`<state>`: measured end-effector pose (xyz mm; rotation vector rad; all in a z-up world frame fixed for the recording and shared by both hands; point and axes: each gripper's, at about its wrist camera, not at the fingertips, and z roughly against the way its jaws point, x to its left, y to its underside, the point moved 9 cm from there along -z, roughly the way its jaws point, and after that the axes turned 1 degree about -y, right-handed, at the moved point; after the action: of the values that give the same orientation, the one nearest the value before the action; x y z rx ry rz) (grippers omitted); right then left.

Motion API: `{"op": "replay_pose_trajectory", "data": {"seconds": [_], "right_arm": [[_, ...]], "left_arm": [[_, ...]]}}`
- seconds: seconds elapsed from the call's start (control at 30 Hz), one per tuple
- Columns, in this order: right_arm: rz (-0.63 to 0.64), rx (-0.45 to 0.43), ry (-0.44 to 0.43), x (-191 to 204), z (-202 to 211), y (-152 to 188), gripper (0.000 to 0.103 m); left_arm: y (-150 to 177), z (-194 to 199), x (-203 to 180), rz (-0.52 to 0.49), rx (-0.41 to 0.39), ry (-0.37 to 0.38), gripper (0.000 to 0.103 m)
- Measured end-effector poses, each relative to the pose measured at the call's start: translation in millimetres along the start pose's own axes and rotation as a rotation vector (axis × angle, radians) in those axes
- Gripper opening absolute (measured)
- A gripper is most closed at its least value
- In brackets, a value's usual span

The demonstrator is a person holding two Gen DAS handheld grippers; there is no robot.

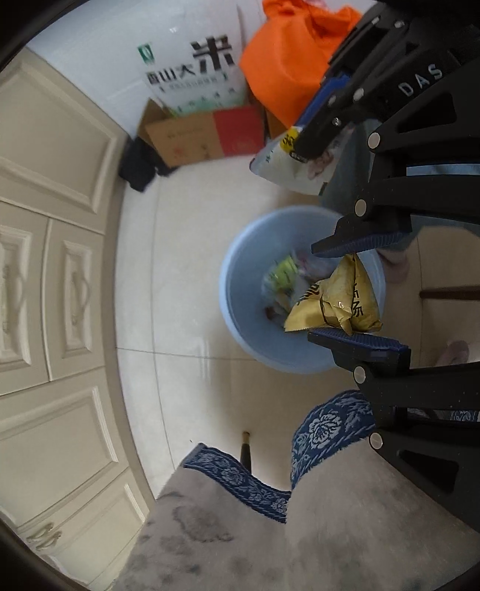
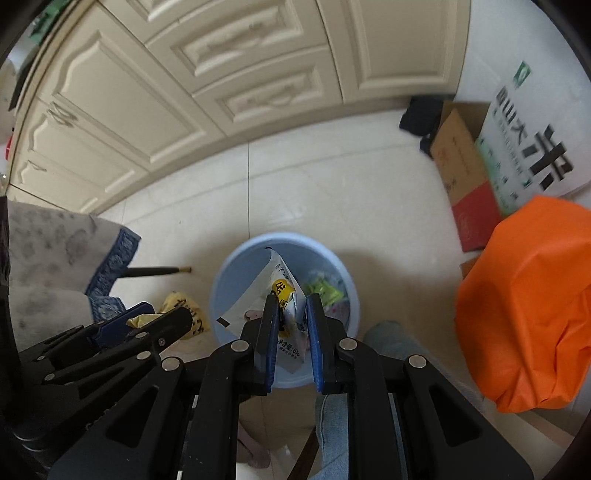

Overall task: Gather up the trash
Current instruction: 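Open the left tool to drop the yellow packet while the right tool releases the wrapper, then move both open tools back from the bin to the table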

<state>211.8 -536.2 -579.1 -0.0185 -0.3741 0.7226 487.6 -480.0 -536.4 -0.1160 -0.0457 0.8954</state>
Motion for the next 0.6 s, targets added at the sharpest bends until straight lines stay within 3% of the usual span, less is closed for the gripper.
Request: {"op": "replay_pose_trajectory", "data": {"seconds": [0.13, 0.27, 0.33, 0.4, 0.5, 0.6], "right_arm": [[0.001, 0.045, -0.027, 2.7, -14.0, 5.4, 0.016], [-0.033, 0.063, -0.067, 1.4, -20.1, 5.2, 0.019], [-0.055, 0.084, -0.084, 0.0, -23.7, 3.2, 0.029], [-0.077, 0.089, -0.070, -5.1, -25.3, 2.5, 0.049], [-0.084, 0.076, -0.054, -9.0, -23.8, 0.7, 0.065], [-0.097, 0.076, -0.049, -10.0, -22.1, 0.6, 0.068]], "left_arm": [[-0.1, -14.3, -9.1, -0.016, 0.054, 0.028, 0.041], [-9.8, -16.2, -3.0, -0.023, 0.042, -0.006, 0.052], [-5.9, -13.3, -1.4, -0.013, 0.040, 0.003, 0.052], [-3.1, -8.2, 4.5, 0.001, 0.035, 0.010, 0.053], [-1.4, -4.1, 7.4, 0.007, 0.027, 0.018, 0.055], [0.6, -3.5, 7.1, 0.000, 0.020, 0.009, 0.056]]}}
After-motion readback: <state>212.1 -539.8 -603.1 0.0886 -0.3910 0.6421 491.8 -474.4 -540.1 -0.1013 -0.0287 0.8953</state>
